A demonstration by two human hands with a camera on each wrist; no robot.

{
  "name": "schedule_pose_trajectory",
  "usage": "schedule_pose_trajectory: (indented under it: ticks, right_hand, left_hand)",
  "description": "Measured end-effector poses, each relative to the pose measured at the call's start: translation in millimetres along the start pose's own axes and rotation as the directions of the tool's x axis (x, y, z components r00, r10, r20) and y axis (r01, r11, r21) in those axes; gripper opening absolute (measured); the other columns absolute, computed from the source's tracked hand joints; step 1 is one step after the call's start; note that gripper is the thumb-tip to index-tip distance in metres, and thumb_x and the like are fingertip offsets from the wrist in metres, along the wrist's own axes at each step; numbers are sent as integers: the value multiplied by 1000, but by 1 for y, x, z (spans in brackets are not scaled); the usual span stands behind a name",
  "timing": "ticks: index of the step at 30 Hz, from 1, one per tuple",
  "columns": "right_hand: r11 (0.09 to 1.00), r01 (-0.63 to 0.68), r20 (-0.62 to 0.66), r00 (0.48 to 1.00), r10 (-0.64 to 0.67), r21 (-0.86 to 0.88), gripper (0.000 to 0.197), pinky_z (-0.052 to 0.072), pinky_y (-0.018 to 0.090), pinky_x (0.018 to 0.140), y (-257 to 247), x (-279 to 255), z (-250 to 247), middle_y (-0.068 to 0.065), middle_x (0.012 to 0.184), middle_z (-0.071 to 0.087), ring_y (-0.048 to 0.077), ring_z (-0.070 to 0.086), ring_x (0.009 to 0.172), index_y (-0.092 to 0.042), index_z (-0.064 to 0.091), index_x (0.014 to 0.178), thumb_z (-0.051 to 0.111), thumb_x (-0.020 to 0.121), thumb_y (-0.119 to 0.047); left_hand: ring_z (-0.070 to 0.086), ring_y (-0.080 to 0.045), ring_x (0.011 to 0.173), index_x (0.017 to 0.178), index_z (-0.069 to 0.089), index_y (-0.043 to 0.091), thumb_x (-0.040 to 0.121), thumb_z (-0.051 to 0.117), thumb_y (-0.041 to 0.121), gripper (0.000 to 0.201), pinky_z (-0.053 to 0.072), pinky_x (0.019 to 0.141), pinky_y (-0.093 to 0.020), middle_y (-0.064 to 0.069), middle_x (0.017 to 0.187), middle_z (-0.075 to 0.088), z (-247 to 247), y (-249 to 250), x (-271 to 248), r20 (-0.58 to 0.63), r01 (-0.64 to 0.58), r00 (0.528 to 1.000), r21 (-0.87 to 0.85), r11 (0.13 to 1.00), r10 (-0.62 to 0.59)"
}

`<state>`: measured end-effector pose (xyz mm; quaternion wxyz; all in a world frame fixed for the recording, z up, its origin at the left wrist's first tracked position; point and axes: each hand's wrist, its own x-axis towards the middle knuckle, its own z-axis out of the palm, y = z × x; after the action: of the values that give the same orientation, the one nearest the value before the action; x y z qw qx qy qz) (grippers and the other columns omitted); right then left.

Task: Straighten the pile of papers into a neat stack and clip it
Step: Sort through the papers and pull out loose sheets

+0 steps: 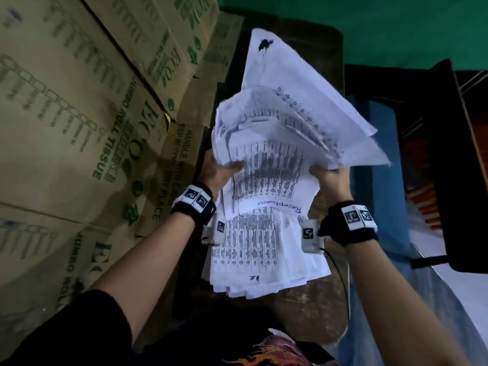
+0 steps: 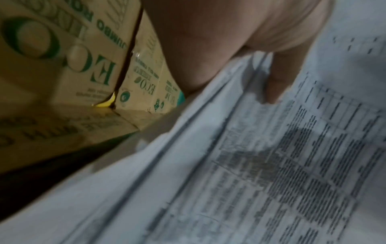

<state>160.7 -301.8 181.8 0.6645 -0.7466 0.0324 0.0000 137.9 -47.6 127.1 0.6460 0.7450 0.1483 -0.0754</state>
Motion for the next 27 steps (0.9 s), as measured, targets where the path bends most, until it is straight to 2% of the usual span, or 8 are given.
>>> schedule_pose_trajectory:
  ticks: [4, 6, 9, 13, 15, 21, 25, 27]
  right_hand:
    - [996, 80, -80, 994, -77, 35, 30, 52, 22, 66, -14, 1, 3, -16, 73, 71, -1, 65, 68, -6, 67, 97, 68, 74, 14]
    - [987, 91, -2, 996, -92, 132, 31, 55, 31, 80, -11, -3, -6, -4, 94, 75, 14, 69, 89, -3, 68, 105, 66, 78, 12]
    - [991, -61, 114, 992, 48, 119, 44, 49, 36, 95, 5, -3, -17, 21, 113, 66, 20, 63, 100, 9, 61, 116, 66, 75, -5]
    - [999, -29, 51, 998, 31, -45, 29, 44, 14, 65, 17, 9, -28, -9, 69, 62, -3, 55, 64, 5, 61, 79, 62, 58, -15]
    - [1000, 11, 48, 999, -9, -29, 32, 49, 19, 70, 21, 16, -26, 1, 78, 66, 3, 60, 71, 9, 62, 87, 57, 56, 3]
    - [999, 34, 36, 999, -34, -14, 44, 48, 28, 75, 2, 25, 6, 5, 94, 59, 7, 57, 79, 0, 61, 100, 60, 56, -1]
    - [984, 123, 5, 992, -125, 126, 34, 51, 38, 76, -21, 9, -2, 9, 91, 64, 19, 59, 84, -9, 71, 90, 65, 59, 2]
    - [978, 119, 58, 990, -131, 174, 37, 54, 31, 75, -20, -3, -11, 6, 87, 68, 19, 62, 82, -4, 69, 96, 61, 64, 12]
  left_hand:
    - [58, 11, 97, 108, 62, -7, 73, 80, 24, 51, 46, 88, -7, -2, 111, 61, 6, 32, -22, -393, -242, 888, 42, 969, 239]
    - [54, 11, 111, 115, 57, 4, 71, 81, 10, 50, 44, 98, -13, -3, 113, 59, -1, 31, -33, -385, -374, 854, 12, 927, 349]
    - [61, -17, 110, 123, 54, 4, 59, 86, 48, 85, 49, 99, -42, -11, 123, 61, -11, 15, -34, -232, -221, 952, -69, 973, 200]
    - [55, 13, 103, 122, 50, -1, 67, 85, 14, 66, 39, 91, -7, 24, 111, 62, -14, 17, -27, -118, -228, 967, -2, 974, 227]
    - [51, 24, 101, 121, 46, 0, 65, 79, -10, 65, 39, 90, -2, 41, 101, 61, -11, 34, -32, -59, -312, 949, -32, 950, 310]
    - [56, -7, 119, 135, 45, 0, 49, 82, 67, 115, 36, 100, -10, -3, 131, 55, -5, 13, 6, -194, 11, 981, -100, 995, -30]
    - [60, 8, 89, 127, 38, -18, 72, 78, -3, 70, 39, 91, -1, -8, 126, 47, -7, 15, -12, -362, -238, 909, -45, 970, 206]
    - [61, -4, 104, 131, 35, -18, 61, 90, 17, 95, 45, 90, -8, -14, 131, 50, -12, 4, -14, -255, -177, 959, -204, 963, 122]
